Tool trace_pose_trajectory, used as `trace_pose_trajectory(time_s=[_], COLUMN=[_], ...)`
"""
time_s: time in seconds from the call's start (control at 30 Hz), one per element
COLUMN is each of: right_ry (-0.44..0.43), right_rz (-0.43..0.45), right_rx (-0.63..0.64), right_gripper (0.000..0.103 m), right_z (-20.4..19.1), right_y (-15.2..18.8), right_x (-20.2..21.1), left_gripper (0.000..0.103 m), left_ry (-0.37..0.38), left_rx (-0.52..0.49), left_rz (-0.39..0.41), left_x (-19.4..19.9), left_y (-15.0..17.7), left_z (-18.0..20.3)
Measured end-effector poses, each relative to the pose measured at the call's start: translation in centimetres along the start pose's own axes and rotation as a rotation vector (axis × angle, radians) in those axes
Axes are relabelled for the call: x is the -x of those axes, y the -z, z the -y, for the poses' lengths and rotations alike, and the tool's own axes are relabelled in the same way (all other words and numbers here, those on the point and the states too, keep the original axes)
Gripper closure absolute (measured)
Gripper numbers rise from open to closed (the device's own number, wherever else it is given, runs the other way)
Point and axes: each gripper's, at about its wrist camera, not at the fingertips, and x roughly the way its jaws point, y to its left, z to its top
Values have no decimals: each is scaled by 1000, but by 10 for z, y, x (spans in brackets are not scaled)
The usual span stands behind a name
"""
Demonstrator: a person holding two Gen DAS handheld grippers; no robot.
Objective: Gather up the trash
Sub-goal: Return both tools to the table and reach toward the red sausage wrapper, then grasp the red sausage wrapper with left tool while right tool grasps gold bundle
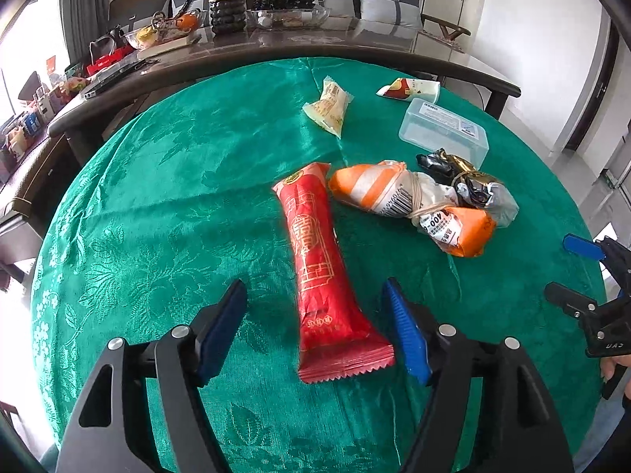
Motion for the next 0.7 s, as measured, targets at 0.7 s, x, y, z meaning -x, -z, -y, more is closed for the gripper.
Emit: trace_pose_trajectory(time_s=[0.7], right_ry=[-168], right_rz=[-111], right_rx=[-42], right_gripper=[47], right_z=[-31], right_y=[-94], right_x=[-59], left_gripper=[23], left_ry=[-1], left_rx=[-14], left_rz=[2], left_x=[-8], left_y=[-6], left_z=[-8])
